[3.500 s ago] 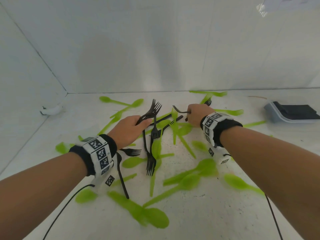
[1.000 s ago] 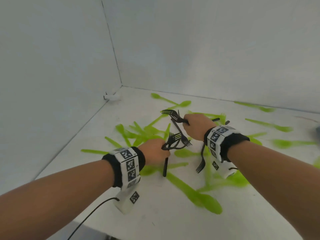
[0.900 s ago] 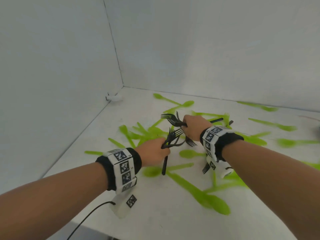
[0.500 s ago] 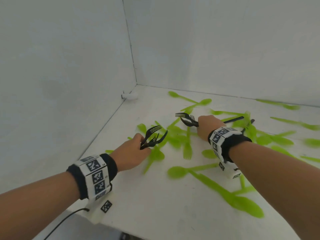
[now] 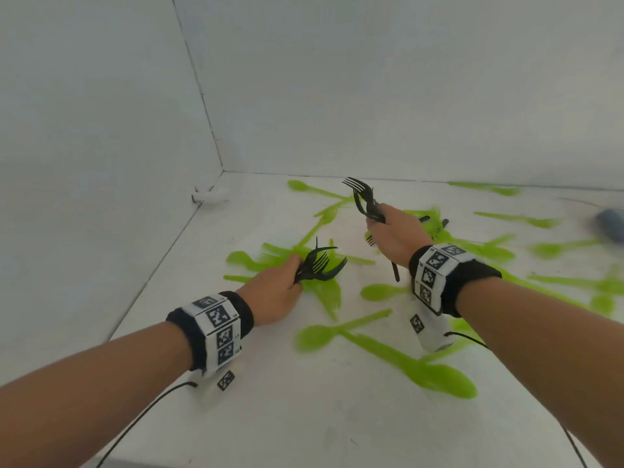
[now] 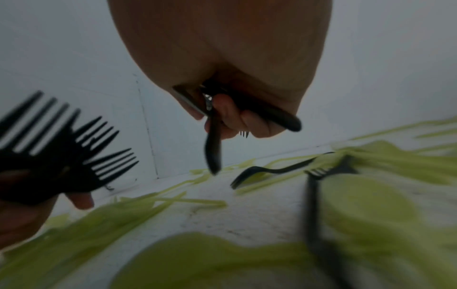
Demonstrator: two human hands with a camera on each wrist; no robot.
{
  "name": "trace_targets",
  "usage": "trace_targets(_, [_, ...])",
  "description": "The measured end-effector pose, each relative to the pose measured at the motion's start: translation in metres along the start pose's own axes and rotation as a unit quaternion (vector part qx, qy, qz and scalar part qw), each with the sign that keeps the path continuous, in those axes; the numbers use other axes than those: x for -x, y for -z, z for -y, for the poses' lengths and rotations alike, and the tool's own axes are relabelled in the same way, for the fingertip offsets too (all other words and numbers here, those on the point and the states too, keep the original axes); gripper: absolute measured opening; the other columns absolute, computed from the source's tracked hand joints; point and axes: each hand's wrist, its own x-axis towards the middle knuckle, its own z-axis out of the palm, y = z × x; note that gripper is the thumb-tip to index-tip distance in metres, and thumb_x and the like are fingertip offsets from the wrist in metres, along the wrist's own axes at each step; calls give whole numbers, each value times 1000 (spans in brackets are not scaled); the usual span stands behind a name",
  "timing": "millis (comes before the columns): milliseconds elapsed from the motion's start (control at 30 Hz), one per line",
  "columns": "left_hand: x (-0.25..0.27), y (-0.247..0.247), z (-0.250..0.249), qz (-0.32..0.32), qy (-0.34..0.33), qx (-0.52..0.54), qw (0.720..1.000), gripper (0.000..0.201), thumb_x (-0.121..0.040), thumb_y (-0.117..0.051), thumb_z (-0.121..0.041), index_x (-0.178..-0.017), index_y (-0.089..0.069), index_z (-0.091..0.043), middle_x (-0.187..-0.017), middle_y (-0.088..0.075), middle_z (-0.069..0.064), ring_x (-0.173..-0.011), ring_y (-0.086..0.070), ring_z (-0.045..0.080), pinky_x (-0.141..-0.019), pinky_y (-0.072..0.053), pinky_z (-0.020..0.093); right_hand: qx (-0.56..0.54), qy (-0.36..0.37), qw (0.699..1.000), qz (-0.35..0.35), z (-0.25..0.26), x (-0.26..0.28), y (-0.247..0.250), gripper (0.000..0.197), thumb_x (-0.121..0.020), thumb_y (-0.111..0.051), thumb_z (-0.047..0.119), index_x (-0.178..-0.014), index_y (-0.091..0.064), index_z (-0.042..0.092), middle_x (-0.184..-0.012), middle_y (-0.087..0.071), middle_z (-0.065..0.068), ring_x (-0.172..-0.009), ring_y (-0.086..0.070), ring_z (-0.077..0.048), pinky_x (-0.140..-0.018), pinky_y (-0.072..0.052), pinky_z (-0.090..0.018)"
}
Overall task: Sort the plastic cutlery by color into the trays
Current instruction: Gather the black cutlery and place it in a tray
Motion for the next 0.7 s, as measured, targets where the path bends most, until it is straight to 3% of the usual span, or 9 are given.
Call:
trace_targets(133, [-17, 0, -25, -20, -66, -47, 996, 6, -101, -44, -10, -105, -41, -14, -82, -50, 2, -75, -49, 29, -69, -40, 43, 8, -32, 999, -30, -33, 10, 18, 22, -104, -48, 21, -121, -42, 8, -94, -59, -10, -81, -56, -32, -71, -42, -36])
trace_targets(200, [-25, 1, -42, -24, -93, -52, 994, 7, -100, -45, -11, -104, -42, -15, -86, -54, 4, -74, -51, 28, -69, -43, 45, -8, -55, 997, -49, -49, 13, 29, 31, -103, -48, 15, -129, -33, 6, -96, -59, -14, -82, -58, -36, -73, -44, -38])
trace_targets(267, [-35, -1, -60, -25, -114, -52, 992, 7, -98, -47, -16, -101, -42, -18, -81, -57, 4, -70, -52, 28, -65, -44, 45, 4, -90, 995, -40, -67, 14, 41, 35, -102, -50, 18, -132, -36, 7, -99, -61, -12, -90, -63, -37, -78, -49, -40])
trace_targets(367, [-59, -5, -84, -29, -137, -90, 986, 8, -95, -50, -25, -101, -45, -22, -75, -57, 0, -67, -54, 27, -61, -45, 41, 59, -115, 992, -13, -88, 15, 60, 23, -102, -50, 30, -108, -63, 11, -87, -73, -4, -90, -68, -28, -69, -48, -33])
trace_targets(467, [-94, -13, -105, -26, -156, -151, 976, 9, -98, -48, -26, -93, -41, -25, -83, -60, 2, -75, -59, 31, -63, -47, 41, 56, -123, 990, -42, -100, 20, 76, 28, -104, -44, 35, -94, -63, 18, -72, -73, 1, -75, -68, -18, -57, -41, -26])
trace_targets(533, [-121, -19, -113, -39, -160, -206, 965, 5, -102, -45, -25, -99, -47, -21, -98, -58, 4, -83, -60, 33, -66, -46, 40, 25, -132, 989, -61, -109, 20, 81, 25, -105, -41, 37, -100, -59, 20, -77, -74, 2, -73, -68, -15, -61, -45, -28])
trace_targets(600, [-144, -22, -116, -49, -173, -274, 945, 14, -102, -46, -22, -113, -54, -18, -109, -53, 6, -80, -59, 33, -62, -39, 38, -36, -137, 988, -66, -119, 21, 82, 19, -105, -42, 32, -110, -54, 18, -89, -71, -2, -73, -72, -22, -73, -55, -36])
trace_targets(700, [-166, -17, -116, -11, -225, -386, 895, 28, -100, -49, -14, -127, -54, -18, -128, -47, 7, -75, -57, 32, -60, -36, 36, -63, -137, 987, -54, -131, 23, 82, 12, -106, -41, 25, -113, -45, 16, -89, -61, -7, -75, -67, -32, -70, -54, -41])
